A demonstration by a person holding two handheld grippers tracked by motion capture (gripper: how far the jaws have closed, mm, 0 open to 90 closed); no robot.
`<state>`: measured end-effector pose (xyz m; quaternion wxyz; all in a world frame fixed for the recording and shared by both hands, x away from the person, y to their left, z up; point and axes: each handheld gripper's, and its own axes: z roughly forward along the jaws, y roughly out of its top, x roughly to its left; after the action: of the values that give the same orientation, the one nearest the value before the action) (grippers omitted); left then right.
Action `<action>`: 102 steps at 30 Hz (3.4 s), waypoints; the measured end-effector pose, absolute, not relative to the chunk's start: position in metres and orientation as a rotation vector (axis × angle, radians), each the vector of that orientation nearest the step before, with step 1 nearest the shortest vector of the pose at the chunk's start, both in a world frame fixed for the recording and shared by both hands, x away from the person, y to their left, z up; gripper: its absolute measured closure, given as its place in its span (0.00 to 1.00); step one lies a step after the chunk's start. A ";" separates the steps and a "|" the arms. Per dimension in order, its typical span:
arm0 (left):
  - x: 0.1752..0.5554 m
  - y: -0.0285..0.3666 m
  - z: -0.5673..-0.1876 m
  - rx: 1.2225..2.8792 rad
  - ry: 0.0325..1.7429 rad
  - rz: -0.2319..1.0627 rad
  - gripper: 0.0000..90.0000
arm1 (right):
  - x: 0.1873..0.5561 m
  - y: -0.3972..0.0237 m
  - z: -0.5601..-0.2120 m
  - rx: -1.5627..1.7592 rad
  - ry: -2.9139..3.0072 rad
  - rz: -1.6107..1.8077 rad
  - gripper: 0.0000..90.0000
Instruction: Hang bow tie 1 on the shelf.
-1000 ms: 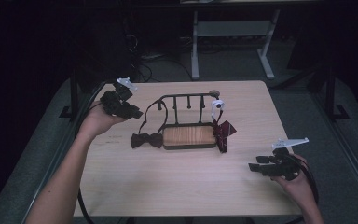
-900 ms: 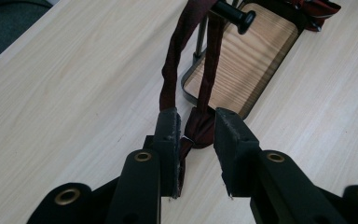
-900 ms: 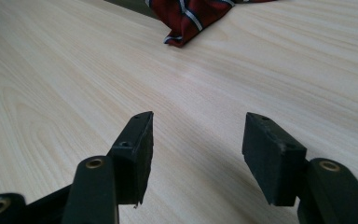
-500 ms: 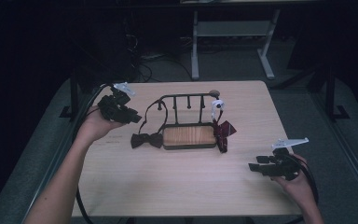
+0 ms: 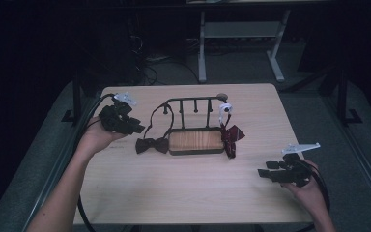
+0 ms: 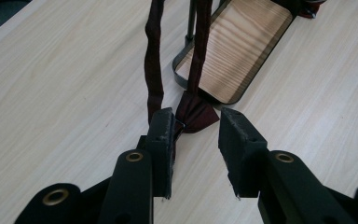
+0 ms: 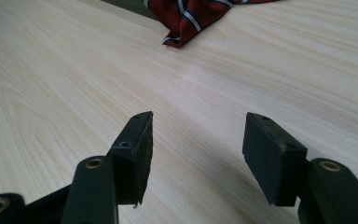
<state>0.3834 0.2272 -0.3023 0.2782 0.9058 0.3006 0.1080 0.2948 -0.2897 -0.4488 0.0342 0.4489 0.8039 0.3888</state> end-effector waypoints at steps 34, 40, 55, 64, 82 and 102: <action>0.360 0.235 -0.332 2.403 0.812 0.273 0.63 | 0.295 -0.291 -0.449 1.379 2.462 1.183 0.47; 0.356 0.236 -0.341 2.396 0.817 0.262 0.60 | 0.295 -0.291 -0.449 1.379 2.463 1.182 0.47; 0.349 0.238 -0.358 2.390 0.835 0.254 0.56 | 0.295 -0.293 -0.449 1.394 2.458 1.181 0.47; 0.343 0.236 -0.373 2.395 0.833 0.238 0.52 | 0.295 -0.294 -0.451 1.397 2.460 1.177 0.47; 0.334 0.234 -0.393 2.391 0.837 0.233 0.50 | 0.295 -0.294 -0.451 1.397 2.460 1.174 0.47; 0.316 0.234 -0.411 2.377 0.835 0.257 0.47 | 0.294 -0.291 -0.451 1.403 2.463 1.170 0.47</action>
<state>0.3162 0.2339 -0.4112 0.2999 0.8954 0.3146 0.0968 0.2941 -0.2909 -0.4508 0.0377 0.4571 0.8027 0.3813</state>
